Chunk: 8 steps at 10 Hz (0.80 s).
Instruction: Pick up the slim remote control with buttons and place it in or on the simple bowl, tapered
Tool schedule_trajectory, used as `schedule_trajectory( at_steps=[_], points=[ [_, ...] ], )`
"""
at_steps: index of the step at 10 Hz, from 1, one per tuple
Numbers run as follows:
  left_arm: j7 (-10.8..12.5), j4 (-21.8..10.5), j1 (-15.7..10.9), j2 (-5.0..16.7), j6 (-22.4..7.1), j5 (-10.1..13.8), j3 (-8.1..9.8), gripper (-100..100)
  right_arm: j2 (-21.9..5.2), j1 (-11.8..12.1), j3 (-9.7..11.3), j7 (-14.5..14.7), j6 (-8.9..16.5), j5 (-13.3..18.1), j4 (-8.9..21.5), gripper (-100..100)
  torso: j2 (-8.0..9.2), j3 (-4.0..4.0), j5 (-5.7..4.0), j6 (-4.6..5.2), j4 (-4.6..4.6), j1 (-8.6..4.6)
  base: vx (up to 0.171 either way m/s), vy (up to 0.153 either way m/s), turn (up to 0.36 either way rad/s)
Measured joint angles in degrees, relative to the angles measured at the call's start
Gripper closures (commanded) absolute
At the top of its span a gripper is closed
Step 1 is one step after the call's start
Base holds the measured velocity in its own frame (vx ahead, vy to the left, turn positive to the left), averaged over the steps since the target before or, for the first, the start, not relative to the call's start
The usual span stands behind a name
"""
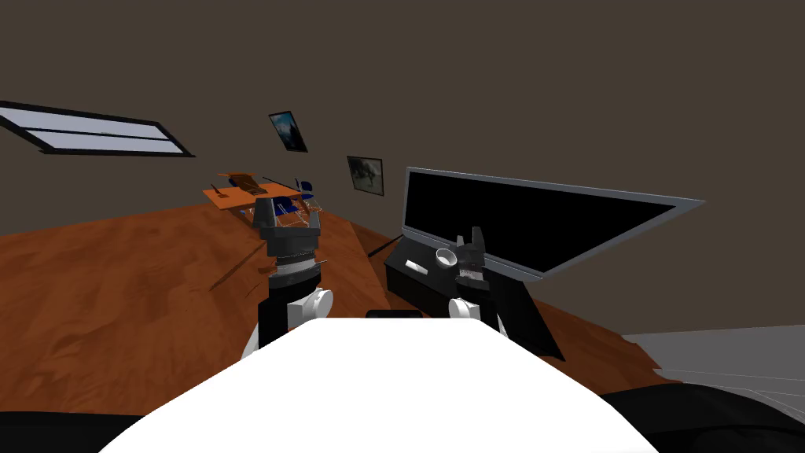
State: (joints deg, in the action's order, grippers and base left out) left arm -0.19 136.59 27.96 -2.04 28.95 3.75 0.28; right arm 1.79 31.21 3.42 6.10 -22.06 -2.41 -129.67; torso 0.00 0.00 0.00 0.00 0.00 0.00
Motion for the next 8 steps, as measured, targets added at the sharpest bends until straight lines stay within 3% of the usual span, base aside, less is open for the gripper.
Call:
schedule_trajectory(
  at_steps=[3,8],
  points=[
    [0.0,0.0,-0.01,0.0,0.0,0.0,0.0,0,-4.35,0.02,1.01,1.29,-0.02,1.39,2.21,-100,0.15,0.09,0.0,-0.01,0.03,0.01,-0.044,0.008,0.12],
    [0.0,0.0,-0.01,0.0,0.0,0.0,0.0,0,-12.75,0.42,3.06,4.6,-0.41,4.87,8.8,-100,0.22,0.13,0.01,-0.01,0.05,0.05,-0.05,0.014,0.126]
  ],
)
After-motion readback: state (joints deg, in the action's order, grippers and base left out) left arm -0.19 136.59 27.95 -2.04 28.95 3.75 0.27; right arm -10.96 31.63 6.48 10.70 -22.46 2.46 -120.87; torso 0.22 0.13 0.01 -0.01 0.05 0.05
